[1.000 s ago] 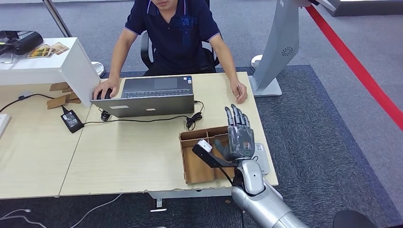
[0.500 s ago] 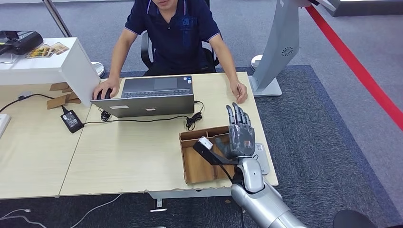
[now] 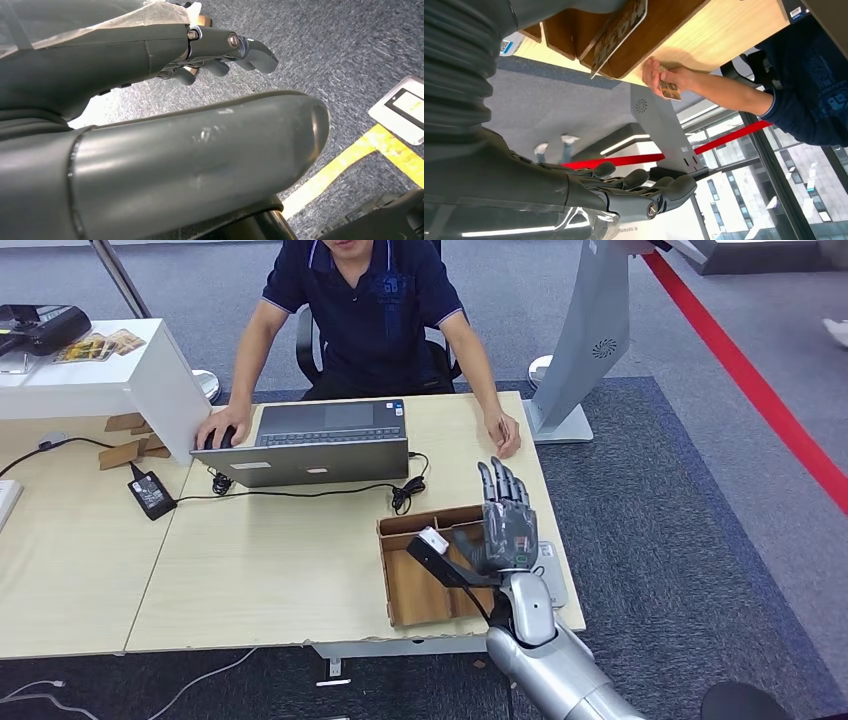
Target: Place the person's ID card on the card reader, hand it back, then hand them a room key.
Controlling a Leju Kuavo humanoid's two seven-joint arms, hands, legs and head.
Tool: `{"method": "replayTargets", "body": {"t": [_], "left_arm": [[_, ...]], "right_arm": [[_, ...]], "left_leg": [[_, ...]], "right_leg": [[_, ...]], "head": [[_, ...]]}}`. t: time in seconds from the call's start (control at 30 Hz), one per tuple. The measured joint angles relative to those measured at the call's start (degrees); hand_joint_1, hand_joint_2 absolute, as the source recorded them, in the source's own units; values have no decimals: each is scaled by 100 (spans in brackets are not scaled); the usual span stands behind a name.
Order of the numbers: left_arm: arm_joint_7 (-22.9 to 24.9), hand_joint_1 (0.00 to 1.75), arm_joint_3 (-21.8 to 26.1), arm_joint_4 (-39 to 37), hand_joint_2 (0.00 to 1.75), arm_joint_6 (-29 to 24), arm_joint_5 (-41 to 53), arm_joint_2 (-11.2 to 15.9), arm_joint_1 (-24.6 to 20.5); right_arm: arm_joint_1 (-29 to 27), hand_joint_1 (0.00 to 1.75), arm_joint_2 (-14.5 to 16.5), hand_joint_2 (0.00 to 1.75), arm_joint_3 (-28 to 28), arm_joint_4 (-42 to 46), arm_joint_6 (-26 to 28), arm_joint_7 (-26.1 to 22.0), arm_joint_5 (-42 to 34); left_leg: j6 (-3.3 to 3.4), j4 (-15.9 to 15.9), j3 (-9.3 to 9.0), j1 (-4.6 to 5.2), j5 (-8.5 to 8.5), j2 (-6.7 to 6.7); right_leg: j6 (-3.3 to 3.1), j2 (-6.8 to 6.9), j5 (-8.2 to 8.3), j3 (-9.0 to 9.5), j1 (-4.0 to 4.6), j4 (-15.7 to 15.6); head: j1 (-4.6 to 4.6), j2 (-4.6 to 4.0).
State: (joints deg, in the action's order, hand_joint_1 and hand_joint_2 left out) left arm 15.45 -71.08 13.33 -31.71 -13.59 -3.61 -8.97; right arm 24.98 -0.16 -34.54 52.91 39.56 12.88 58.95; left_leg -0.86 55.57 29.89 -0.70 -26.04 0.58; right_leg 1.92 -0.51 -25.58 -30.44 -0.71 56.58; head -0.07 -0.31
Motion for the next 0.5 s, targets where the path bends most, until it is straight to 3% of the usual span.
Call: {"method": "replayTargets", "body": {"t": [0.5], "left_arm": [[-15, 0, 0, 0, 0, -2, -29, 1, 0]], "right_arm": [[-2, 0, -99, 175, 27, -16, 0, 119, 16]], "left_leg": [[0, 0, 0, 0, 0, 0]], "right_leg": [[0, 0, 0, 0, 0, 0]], "head": [[0, 0]]}}
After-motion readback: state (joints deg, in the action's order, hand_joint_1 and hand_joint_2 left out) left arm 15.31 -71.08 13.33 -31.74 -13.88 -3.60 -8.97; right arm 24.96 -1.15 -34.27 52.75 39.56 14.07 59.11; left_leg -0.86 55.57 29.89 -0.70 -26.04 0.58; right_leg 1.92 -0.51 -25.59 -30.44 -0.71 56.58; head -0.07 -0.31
